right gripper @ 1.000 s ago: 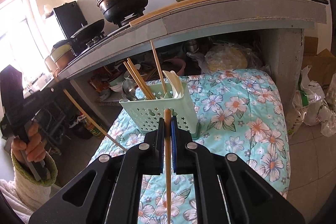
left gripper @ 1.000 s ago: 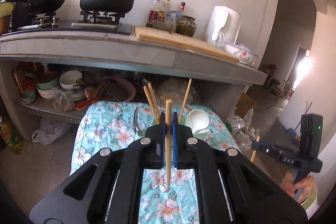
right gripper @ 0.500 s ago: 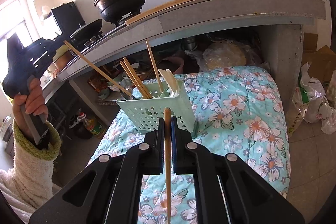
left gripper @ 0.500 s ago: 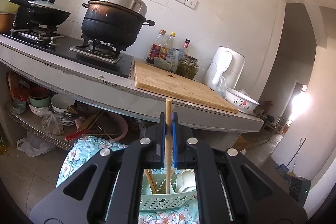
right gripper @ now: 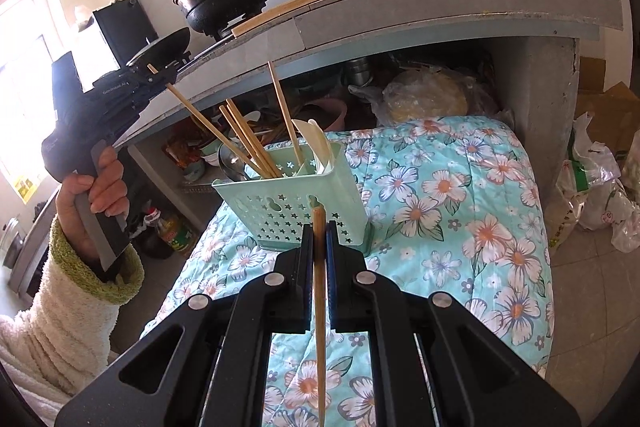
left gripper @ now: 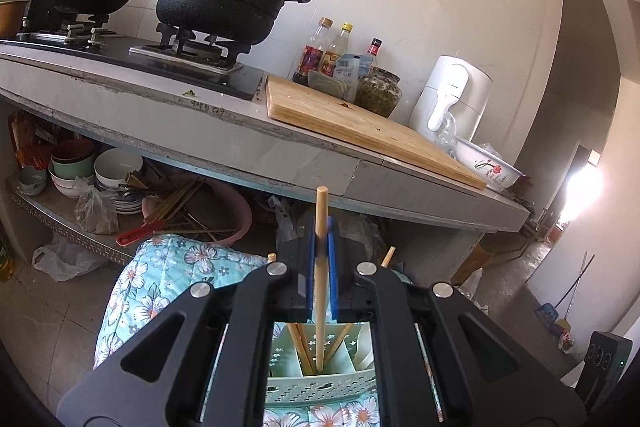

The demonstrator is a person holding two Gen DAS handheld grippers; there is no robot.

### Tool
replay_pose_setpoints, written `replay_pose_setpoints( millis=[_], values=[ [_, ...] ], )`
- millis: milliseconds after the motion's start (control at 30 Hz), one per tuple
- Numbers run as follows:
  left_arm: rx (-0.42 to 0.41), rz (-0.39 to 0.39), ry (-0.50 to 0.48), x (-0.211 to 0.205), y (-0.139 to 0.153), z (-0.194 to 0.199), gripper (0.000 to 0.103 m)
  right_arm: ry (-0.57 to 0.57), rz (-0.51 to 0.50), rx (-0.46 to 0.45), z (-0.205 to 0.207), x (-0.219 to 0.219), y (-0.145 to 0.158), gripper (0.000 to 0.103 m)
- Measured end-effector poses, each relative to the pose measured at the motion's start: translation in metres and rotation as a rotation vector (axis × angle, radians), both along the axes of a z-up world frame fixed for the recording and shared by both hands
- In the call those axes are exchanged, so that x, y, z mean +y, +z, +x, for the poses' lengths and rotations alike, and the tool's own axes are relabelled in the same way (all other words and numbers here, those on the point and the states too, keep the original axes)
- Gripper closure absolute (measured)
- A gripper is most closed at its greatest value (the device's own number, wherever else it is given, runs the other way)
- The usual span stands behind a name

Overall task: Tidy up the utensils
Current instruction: 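Lower the held chopsticks into the green holder with both tools, then open the left tool to drop its chopstick while the right tool lowers and releases its own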

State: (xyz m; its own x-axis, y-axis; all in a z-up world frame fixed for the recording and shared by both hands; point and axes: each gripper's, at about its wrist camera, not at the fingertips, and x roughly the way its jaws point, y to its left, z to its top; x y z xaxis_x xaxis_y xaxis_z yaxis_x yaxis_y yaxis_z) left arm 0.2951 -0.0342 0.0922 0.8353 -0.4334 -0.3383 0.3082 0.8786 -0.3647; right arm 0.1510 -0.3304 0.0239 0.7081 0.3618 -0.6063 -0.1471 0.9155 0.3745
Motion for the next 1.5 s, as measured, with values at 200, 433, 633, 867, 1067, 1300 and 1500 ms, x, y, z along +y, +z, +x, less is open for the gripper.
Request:
replay_pose_setpoints(
  millis=[200, 433, 633, 867, 1067, 1300, 1500],
  values=[
    [0.069, 0.012, -0.026, -0.005, -0.018, 0.01, 0.098, 0.007, 0.002, 0.011, 0.003, 0.002, -0.004, 0.097],
    [0.139, 0.054, -0.057, -0.02, -0.042, 0.014, 0.098, 0.007, -0.001, 0.019, 0.002, 0.003, -0.005, 0.097],
    [0.178, 0.081, -0.071, -0.025, -0.056, 0.014, 0.098, 0.003, -0.006, 0.015, 0.001, 0.002, -0.004, 0.097],
    [0.18, 0.079, -0.079, -0.021, -0.058, 0.008, 0.074, 0.001, -0.016, 0.001, 0.0, 0.004, 0.003, 0.097],
    [0.139, 0.059, -0.053, -0.003, -0.051, -0.012, 0.054, 0.02, -0.028, -0.069, 0.006, 0.013, 0.032, 0.097],
    [0.111, 0.093, 0.028, 0.028, -0.056, -0.053, 0.035, 0.063, -0.056, -0.234, 0.03, 0.038, 0.09, 0.097],
    [0.138, 0.16, 0.083, 0.051, -0.077, -0.083, 0.026, 0.089, -0.062, -0.326, 0.066, 0.062, 0.127, 0.097]
  ],
)
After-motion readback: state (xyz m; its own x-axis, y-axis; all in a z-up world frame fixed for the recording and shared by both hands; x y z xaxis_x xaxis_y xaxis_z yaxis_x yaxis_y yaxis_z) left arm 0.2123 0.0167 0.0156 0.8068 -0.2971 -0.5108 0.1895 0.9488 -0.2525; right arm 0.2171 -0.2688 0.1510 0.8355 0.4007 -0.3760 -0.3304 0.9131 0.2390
